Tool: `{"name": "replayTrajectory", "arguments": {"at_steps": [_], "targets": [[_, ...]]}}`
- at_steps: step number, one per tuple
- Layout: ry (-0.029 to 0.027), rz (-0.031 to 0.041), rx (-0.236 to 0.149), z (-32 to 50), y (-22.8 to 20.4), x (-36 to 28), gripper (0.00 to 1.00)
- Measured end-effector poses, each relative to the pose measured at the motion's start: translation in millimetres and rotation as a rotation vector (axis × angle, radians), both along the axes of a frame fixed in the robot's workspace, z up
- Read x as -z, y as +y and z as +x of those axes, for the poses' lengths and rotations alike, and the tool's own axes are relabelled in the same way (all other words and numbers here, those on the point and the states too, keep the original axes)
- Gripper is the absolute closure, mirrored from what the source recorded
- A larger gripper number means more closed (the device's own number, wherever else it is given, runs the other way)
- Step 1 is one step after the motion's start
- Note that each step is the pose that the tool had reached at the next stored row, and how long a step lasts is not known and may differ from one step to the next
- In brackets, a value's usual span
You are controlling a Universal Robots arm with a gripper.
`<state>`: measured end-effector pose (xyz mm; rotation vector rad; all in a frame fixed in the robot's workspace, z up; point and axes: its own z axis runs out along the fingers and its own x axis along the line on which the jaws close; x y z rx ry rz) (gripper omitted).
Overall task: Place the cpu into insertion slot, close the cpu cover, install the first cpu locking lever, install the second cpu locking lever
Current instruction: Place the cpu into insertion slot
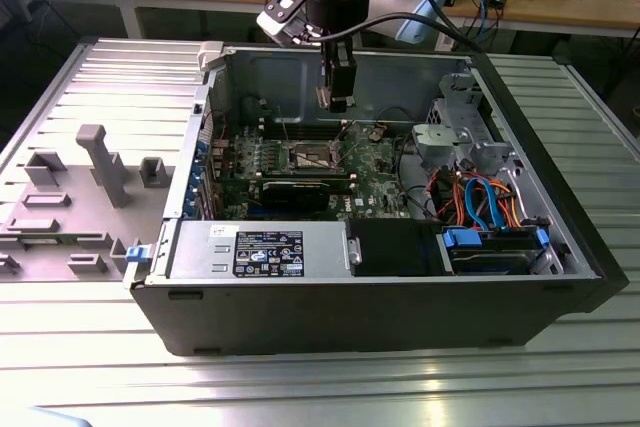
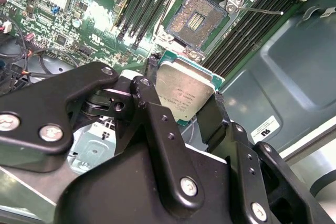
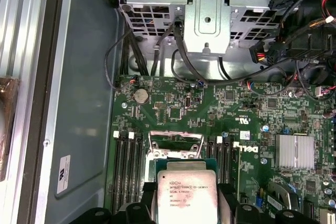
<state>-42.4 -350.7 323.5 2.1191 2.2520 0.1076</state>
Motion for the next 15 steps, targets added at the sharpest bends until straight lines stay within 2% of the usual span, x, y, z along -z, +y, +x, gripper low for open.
{"name": "replayTrajectory", "arguments": {"at_steps": [15], "targets": [[0.0000,0.0000,0.018,0.0,0.0,0.4,0.45]]}}
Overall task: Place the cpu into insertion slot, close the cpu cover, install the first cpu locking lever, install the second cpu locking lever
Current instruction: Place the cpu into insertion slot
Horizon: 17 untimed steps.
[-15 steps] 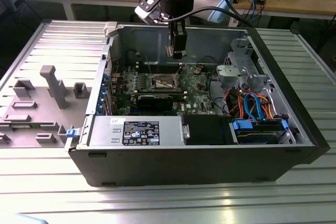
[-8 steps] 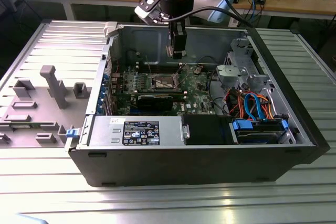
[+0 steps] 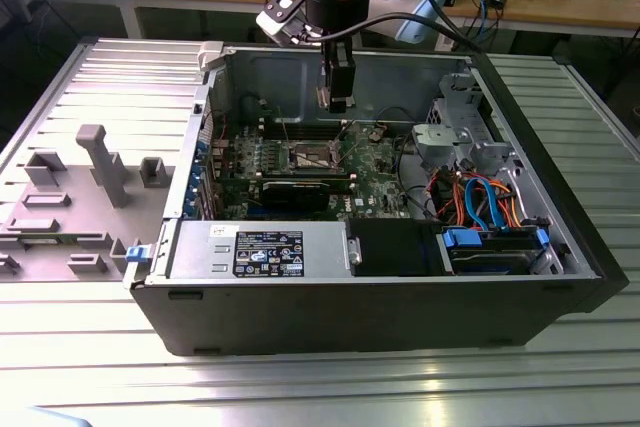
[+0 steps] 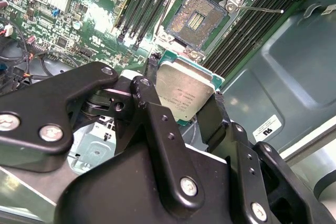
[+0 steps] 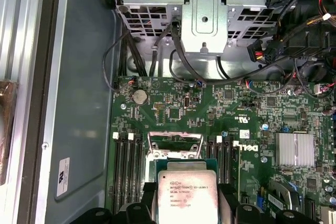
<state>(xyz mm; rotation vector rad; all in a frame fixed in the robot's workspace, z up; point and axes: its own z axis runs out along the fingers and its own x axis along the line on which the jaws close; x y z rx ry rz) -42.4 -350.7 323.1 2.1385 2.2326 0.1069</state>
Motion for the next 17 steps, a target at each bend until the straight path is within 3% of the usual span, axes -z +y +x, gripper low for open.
{"name": "replayTrajectory", "arguments": {"at_steps": [17], "targets": [[0.0001,0.0000,0.000,-3.9,0.0,1.9,0.45]]}}
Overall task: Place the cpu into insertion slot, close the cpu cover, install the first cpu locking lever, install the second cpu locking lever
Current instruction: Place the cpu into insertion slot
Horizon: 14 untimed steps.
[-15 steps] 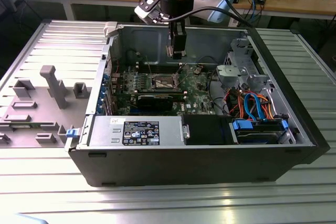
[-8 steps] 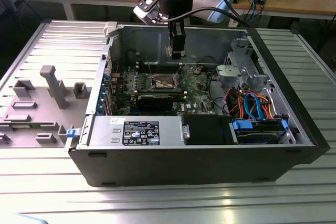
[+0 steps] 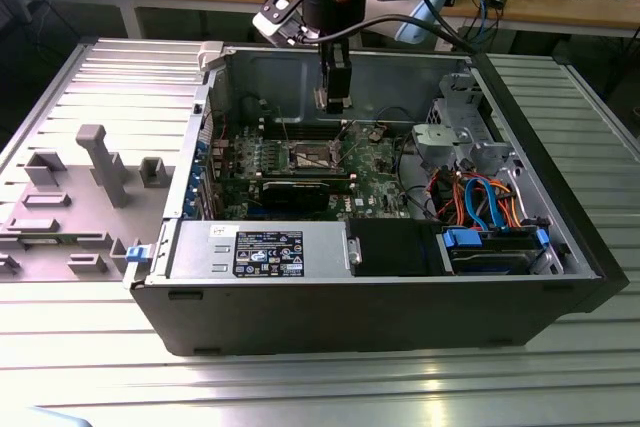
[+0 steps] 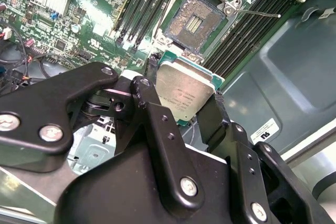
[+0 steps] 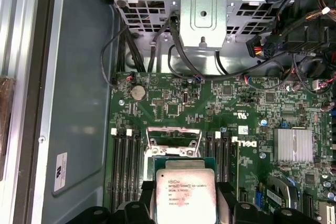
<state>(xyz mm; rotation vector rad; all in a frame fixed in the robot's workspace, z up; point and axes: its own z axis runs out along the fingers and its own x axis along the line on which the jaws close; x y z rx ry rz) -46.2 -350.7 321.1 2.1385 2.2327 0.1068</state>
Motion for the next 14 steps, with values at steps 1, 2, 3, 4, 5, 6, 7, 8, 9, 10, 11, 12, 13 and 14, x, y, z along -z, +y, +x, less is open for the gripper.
{"name": "replayTrajectory", "arguments": {"at_steps": [1,2,3,4,5,6,7,8,9,10,11,12,13,14], "targets": [[0.0000,0.0001,0.000,0.0,0.0,0.1,0.45],[-0.0001,0.0000,0.000,-0.1,0.0,0.3,0.45],[-0.0001,0.0000,0.000,-0.1,0.0,0.5,0.45],[0.0000,0.0001,0.000,-0.2,0.0,0.6,0.45],[0.0000,0.0000,0.000,-0.2,0.0,0.7,0.45],[0.0000,0.0001,0.000,-0.3,0.0,0.8,0.45],[0.0000,0.0000,0.000,-0.4,0.0,1.1,0.45],[0.0000,0.0000,0.000,-0.4,0.0,1.3,0.45],[0.0000,0.0000,0.000,-0.5,0.0,1.5,0.45],[0.0000,0.0000,0.000,-0.5,0.0,1.7,0.45],[-0.0001,0.0000,0.000,-0.5,0.0,1.9,0.45],[0.0000,0.0000,0.000,-0.6,0.0,2.1,0.45],[0.0000,0.0000,0.000,-0.7,0.0,2.3,0.45],[0.0000,0.0000,0.000,-0.7,0.0,2.4,0.45]]}}
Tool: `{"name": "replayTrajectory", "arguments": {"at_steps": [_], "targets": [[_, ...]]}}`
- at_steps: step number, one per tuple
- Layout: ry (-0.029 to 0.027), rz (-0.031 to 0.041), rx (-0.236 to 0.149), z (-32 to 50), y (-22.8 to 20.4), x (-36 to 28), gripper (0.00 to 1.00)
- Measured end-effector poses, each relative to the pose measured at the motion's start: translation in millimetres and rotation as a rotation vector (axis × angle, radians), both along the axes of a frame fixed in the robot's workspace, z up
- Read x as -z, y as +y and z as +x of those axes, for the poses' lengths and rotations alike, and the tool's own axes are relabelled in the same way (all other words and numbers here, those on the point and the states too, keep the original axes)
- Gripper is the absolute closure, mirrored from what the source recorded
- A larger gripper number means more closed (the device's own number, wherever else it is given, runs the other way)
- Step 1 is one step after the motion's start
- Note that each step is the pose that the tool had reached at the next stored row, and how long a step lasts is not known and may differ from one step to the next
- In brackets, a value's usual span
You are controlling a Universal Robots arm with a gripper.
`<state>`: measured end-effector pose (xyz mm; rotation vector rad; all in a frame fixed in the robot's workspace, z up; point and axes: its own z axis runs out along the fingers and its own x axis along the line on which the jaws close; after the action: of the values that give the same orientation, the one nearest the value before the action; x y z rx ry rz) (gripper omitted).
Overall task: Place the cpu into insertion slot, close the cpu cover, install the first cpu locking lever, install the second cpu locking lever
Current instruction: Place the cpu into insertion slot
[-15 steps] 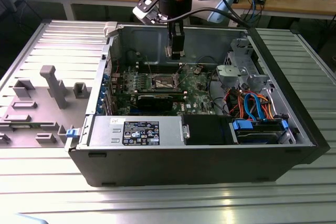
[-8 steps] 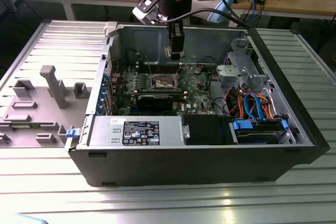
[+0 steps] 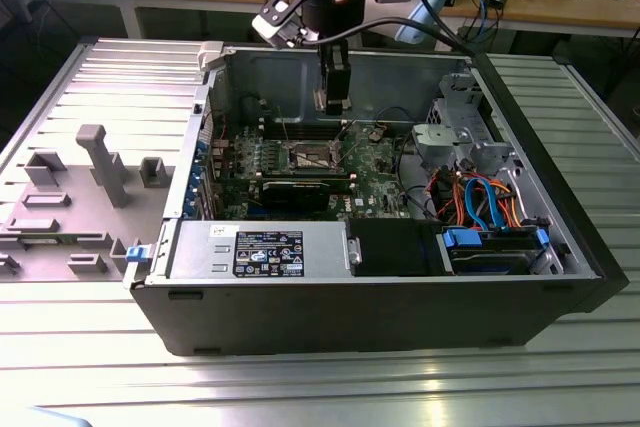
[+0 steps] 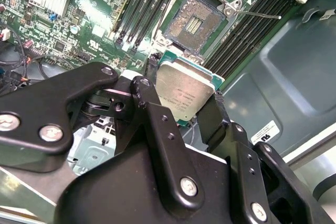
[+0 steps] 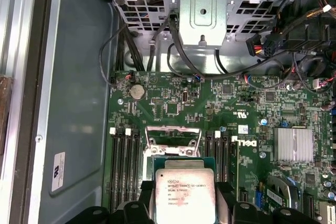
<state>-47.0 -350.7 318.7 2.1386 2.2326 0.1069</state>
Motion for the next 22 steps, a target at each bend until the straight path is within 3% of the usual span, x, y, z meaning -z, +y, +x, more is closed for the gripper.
{"name": "replayTrajectory", "arguments": {"at_steps": [22], "targets": [[0.0000,0.0000,0.000,-3.6,0.0,3.6,0.45]]}}
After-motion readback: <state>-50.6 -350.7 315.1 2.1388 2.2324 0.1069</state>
